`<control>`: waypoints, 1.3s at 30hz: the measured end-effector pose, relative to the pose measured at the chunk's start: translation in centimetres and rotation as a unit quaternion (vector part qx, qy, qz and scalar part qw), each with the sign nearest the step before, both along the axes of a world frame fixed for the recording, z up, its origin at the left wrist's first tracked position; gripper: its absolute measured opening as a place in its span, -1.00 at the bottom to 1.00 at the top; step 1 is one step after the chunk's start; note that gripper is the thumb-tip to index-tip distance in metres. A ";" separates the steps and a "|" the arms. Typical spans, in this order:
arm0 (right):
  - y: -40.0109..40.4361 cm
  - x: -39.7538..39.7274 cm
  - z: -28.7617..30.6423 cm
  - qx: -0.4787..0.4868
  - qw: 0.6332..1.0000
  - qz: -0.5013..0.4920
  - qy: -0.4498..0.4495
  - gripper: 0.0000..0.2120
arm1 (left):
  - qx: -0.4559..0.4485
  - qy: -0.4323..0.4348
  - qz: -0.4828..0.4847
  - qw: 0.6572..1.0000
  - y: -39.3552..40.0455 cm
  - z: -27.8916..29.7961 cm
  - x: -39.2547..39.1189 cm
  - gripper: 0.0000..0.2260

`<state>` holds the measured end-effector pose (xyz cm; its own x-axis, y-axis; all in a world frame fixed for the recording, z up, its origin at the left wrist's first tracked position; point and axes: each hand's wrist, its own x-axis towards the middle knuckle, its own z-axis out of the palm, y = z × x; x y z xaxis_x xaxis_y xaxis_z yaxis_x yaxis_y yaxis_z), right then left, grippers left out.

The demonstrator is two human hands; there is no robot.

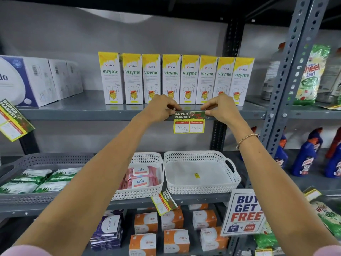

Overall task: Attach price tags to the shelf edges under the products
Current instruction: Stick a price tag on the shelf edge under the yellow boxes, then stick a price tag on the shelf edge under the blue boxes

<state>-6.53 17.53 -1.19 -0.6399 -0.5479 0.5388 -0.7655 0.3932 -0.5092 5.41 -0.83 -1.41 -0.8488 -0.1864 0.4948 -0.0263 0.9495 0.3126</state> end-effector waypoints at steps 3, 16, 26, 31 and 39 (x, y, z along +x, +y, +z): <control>-0.2 0.2 0.1 -0.017 1.000 -0.006 0.005 -0.85 | 0.004 -0.001 -0.020 1.000 -0.5 0.1 1.0 -0.78; -11.2 9.5 1.0 -0.101 0.993 0.041 0.038 -0.92 | -0.069 0.042 0.053 0.995 -7.9 3.2 9.7 -0.86; -23.6 22.2 0.1 -0.054 0.988 0.143 -0.002 -0.88 | -0.177 -0.095 0.127 0.971 -17.6 6.4 21.4 -0.88; -28.5 27.8 -1.3 -0.063 0.985 0.159 -0.033 -0.86 | -0.202 -0.109 0.146 0.962 -22.6 6.8 25.8 -0.93; -33.6 32.1 -3.6 -0.012 0.996 0.079 -0.051 -0.79 | -0.264 -0.099 0.152 0.947 -26.9 6.1 29.2 -0.89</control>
